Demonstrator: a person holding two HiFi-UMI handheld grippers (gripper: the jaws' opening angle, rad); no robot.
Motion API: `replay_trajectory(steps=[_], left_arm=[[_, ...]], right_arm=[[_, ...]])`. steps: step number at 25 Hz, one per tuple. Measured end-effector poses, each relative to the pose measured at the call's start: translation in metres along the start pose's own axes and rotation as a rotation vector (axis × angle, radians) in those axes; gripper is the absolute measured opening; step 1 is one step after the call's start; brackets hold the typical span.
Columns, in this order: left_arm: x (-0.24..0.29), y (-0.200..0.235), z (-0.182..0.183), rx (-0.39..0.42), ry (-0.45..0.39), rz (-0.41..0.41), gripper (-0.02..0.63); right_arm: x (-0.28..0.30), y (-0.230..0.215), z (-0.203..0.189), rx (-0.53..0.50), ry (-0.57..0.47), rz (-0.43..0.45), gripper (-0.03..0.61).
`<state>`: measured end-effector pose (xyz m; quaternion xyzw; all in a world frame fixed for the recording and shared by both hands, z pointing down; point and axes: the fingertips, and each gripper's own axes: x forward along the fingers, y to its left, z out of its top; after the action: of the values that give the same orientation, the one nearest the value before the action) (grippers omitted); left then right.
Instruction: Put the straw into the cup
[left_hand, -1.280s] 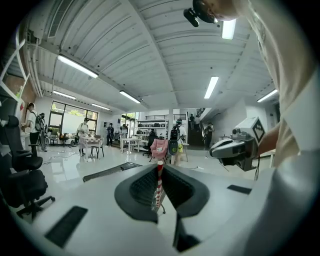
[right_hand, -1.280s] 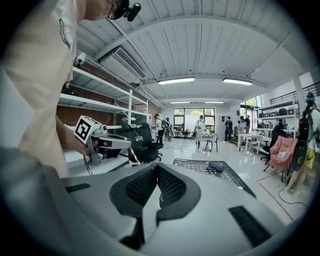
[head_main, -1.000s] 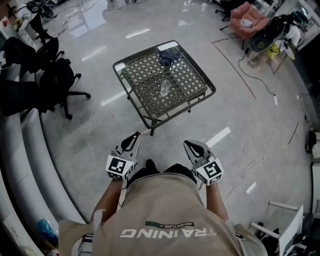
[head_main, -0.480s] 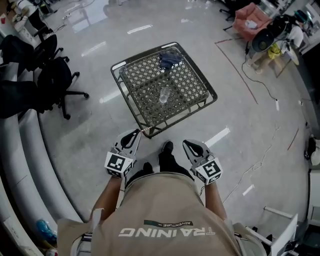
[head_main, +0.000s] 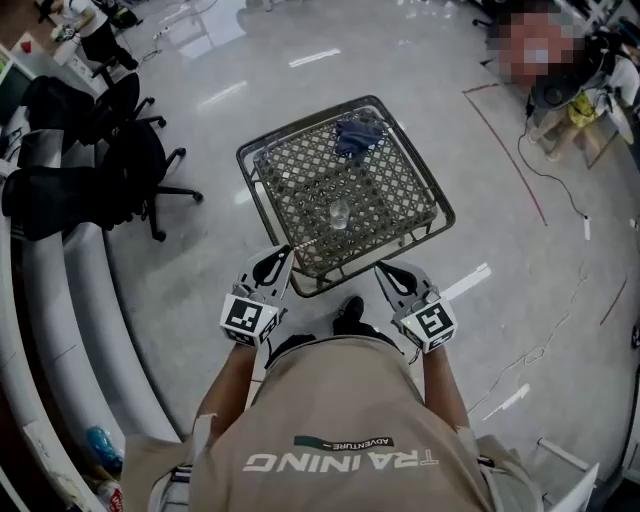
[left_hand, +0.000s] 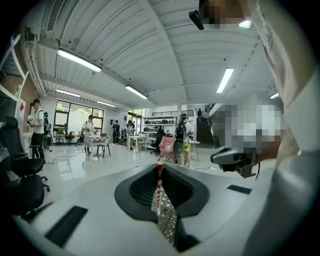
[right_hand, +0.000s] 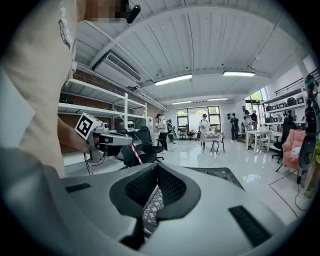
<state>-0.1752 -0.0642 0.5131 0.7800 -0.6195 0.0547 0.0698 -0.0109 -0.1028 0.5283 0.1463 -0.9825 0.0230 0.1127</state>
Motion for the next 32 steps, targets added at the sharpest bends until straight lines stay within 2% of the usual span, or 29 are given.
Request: replay_trajectory(steps=[7,11,17,21,25,32], left_arm=[[0.040,0.001,0.033,0.024,-0.018,0.028,0.035],[0.059,0.011,0.047,-0.086,-0.032,0.017,0.035],[0.084,0.030,0.061,-0.088,-0.042,0.010,0.035],[0.094,0.039,0.056,-0.069,-0.030,-0.007,0.035],[0.106,0.051,0.041,-0.126,-0.015,-0.024,0.035],[0.136,0.058,0.010,-0.123,0.055,-0.079,0.035]], right_arm=[[0.010,-0.036,0.008,-0.007,-0.013,0.039,0.018],[0.013,-0.050,0.010,0.000,-0.008,0.043,0.018],[0.014,-0.057,0.009,0.033,-0.013,0.016,0.018],[0.016,-0.061,0.007,0.033,-0.004,-0.008,0.018],[0.015,-0.057,0.008,0.028,0.013,-0.021,0.018],[0.019,-0.067,-0.001,0.012,0.030,-0.067,0.018]])
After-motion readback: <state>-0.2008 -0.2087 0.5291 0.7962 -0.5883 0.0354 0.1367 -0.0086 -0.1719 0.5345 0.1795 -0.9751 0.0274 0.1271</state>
